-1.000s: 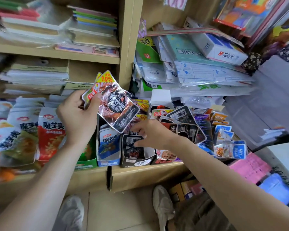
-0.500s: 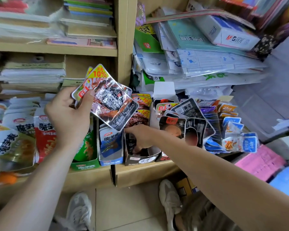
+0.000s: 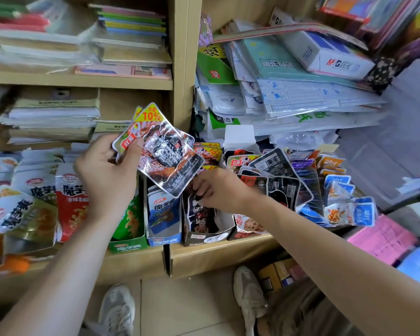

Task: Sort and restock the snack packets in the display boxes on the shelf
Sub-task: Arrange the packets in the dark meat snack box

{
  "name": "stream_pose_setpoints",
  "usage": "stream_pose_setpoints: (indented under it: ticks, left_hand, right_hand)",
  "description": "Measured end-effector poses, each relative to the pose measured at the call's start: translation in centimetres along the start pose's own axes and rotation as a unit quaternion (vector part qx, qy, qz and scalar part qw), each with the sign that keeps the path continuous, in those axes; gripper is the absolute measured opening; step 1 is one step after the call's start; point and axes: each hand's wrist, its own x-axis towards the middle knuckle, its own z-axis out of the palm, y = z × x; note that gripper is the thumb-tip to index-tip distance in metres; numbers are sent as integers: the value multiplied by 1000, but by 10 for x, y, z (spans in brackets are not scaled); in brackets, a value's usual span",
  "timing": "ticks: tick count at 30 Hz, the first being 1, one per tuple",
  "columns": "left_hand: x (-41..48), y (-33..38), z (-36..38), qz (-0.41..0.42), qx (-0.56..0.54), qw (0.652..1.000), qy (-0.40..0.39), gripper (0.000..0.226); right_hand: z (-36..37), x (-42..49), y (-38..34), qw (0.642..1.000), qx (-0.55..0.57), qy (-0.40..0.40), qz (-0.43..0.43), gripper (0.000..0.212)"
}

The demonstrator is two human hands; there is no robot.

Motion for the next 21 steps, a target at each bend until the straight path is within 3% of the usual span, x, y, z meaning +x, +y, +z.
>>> stream_pose_setpoints:
  ticks: [5,10,16,21]
  left_hand:
    - [-1,0,0,-6,-13,1000,0,14]
    - [-4,1,4,-3,-21,1000,-17,23]
    - [-9,8,8,-6,-23,1000,-12,24]
    - [-14,21,10,-28,-60,998,-3,7]
  right_hand:
    - [-24,-42,-5,989,117,92,-6,22]
    - [-37,-75,-5,949,195,247,7,15]
    - [-72,-104,3,912,227,342,11,21]
    - [-97,-119,27,883,204,422,36,26]
